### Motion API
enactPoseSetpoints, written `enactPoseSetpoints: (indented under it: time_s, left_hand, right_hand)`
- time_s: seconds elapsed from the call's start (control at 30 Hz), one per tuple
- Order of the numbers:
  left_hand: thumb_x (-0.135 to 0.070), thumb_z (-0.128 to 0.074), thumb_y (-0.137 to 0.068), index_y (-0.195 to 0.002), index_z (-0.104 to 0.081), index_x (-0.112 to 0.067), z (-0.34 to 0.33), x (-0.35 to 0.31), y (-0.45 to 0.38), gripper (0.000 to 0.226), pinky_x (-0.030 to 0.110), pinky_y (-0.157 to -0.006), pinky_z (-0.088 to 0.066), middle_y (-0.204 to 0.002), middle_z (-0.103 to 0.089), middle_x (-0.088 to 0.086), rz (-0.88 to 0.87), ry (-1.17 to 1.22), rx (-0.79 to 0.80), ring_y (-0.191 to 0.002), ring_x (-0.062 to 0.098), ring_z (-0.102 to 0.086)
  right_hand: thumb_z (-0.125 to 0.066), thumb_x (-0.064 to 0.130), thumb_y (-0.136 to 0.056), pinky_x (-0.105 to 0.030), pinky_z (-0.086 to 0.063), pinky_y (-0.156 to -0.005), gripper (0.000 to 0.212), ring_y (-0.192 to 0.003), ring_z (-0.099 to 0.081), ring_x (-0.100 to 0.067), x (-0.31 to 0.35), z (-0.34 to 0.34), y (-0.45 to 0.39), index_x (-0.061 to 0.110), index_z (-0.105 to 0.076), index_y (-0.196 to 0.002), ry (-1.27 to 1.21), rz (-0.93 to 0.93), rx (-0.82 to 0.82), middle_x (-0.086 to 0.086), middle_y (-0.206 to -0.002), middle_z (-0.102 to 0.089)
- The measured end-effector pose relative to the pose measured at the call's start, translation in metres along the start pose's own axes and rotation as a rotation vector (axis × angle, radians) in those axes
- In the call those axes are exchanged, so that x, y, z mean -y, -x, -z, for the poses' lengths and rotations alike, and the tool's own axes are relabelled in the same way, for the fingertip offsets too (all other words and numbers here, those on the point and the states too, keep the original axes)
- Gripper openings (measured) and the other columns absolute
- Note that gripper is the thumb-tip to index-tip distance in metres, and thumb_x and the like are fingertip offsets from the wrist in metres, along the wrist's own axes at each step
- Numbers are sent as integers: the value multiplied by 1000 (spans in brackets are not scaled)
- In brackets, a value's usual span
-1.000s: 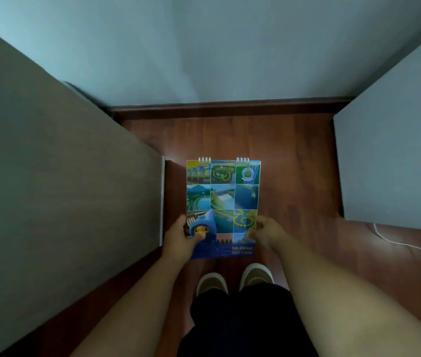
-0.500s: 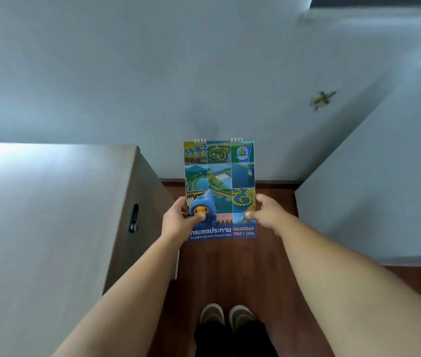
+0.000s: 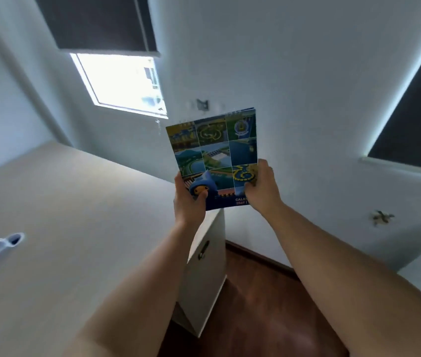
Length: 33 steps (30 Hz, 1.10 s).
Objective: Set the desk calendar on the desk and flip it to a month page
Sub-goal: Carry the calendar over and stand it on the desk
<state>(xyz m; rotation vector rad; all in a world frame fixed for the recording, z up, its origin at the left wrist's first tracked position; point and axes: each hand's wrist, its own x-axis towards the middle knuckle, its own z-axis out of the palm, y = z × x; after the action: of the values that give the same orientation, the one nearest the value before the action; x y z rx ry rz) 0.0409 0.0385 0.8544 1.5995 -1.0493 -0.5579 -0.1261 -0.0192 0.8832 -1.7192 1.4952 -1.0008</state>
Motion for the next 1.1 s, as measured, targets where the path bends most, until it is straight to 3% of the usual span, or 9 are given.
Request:
enactPoseSetpoints:
  time_s: [0.13, 0.2, 0.33, 0.47, 0.6, 0.73, 0.83, 1.0, 1.1]
  left_hand:
    - [-3, -64, -70, -129, -51, -18, 72, -18, -19, 63, 34, -91, -47, -122, -57, 6, -108, -59, -271, -116, 19, -48]
    - [-9, -62, -64, -122, -59, -18, 115, -10, -29, 58, 37, -92, -52, -118, -63, 5, -131, -25, -320, -114, 21, -56]
    - [13, -56, -69, -126, -52, -21, 204, -16, -12, 67, 28, -86, -58, -111, -68, 4, -141, 88, -365, -104, 17, -67]
    - [11, -58, -64, -85, -67, -5, 287, 5, 9, 28, 49, -71, -57, -83, -70, 14, -197, -82, -406, -82, 31, -69]
    - [-20, -66, -60, -111, -63, -27, 360, 32, 31, 51, 32, -75, -53, -101, -67, 2, 120, -297, -595, -92, 20, -63]
    - [-22, -65, -80, -119, -65, -17, 414, 54, 48, 40, 26, -75, -41, -113, -67, 8, 340, -414, -729, -103, 26, -63]
    - [-21, -70, -82, -118, -68, -14, 443, 77, 54, 38, 27, -76, -49, -116, -72, 6, 479, -235, -793, -103, 25, -67]
    - [-16, -71, -80, -101, -63, -14, 466, 101, 46, 22, 33, -76, -56, -104, -70, 7, 651, 65, -886, -88, 22, -65]
    - [-16, -69, -79, -92, -63, -16, 472, 110, 33, 15, 37, -81, -58, -102, -71, 9, 706, 97, -884, -88, 24, -66]
  right_hand:
    - [-53, -8, -76, -39, -50, -91, 57, -115, -50, -25, 65, -42, -2, 5, -39, -130, -31, 186, 59, -14, -131, -43]
    - [-52, -7, -79, -39, -49, -93, 59, -116, -52, -26, 91, -69, 4, 7, -34, -133, -87, 211, 179, -14, -131, -47]
    - [-50, -6, -79, -47, -55, -83, 48, -107, -60, -34, 136, -132, 28, 13, -35, -121, -166, 195, 411, -13, -114, -57]
    - [-49, -4, -82, -41, -53, -73, 57, -92, -60, -29, 180, -204, 58, 21, -30, -129, -124, 186, 534, -9, -112, -59]
    - [-52, -12, -76, -42, -56, -76, 85, -97, -64, -27, 222, -279, 89, 34, -25, -143, -170, 119, 696, 1, -106, -62]
    - [-50, -7, -71, -35, -56, -64, 59, -89, -66, -27, 249, -341, 119, 20, -59, -123, -161, 33, 817, -6, -100, -69]
    - [-48, -4, -70, -39, -58, -72, 61, -94, -67, -31, 255, -373, 131, 20, -57, -125, -90, 29, 860, -9, -104, -70]
    - [-48, -9, -79, -31, -47, -59, 70, -93, -61, -29, 257, -406, 138, 21, -34, -140, 2, 43, 924, -10, -106, -61]
    - [-55, -7, -81, -43, -54, -79, 65, -98, -56, -28, 254, -435, 137, 14, -30, -137, 4, 42, 940, -15, -111, -54]
